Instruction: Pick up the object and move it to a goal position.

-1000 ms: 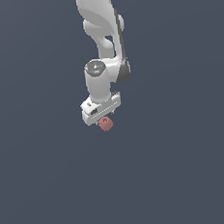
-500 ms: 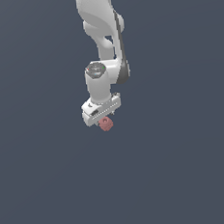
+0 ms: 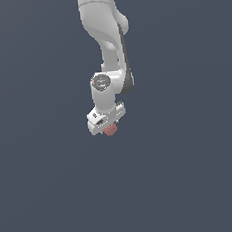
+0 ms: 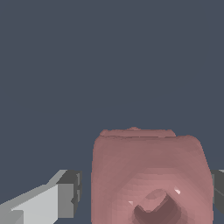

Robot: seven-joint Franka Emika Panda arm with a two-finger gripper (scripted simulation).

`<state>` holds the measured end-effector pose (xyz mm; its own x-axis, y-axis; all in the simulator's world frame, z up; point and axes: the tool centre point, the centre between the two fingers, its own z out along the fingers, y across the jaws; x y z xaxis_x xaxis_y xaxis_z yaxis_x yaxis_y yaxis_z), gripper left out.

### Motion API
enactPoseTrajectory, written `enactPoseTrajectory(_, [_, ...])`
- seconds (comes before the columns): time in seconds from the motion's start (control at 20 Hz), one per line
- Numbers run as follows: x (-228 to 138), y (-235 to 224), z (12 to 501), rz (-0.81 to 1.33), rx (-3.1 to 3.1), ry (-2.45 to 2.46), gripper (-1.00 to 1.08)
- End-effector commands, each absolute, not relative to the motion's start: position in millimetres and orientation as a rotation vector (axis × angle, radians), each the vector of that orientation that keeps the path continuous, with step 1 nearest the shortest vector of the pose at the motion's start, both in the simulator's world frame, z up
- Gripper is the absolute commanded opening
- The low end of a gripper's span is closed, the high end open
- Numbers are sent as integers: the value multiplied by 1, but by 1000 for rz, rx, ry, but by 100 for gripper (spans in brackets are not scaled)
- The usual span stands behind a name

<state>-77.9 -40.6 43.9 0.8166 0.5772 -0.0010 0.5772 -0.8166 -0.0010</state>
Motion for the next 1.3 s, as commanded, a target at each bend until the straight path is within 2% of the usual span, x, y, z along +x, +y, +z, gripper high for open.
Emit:
enactPoseTrajectory(0.0, [-77, -41, 40, 0, -2994, -952, 100])
enactPoseTrajectory(0.05, [-77, -41, 40, 0, -2994, -952, 100])
enactPoseTrajectory(0.1, [-77, -41, 40, 0, -2994, -952, -100])
enactPoseTrajectory(0.8, [-74, -39, 44, -2, -2995, -951, -100])
enactPoseTrajectory(1.25, [-49, -16, 73, -2, -2995, -951, -100])
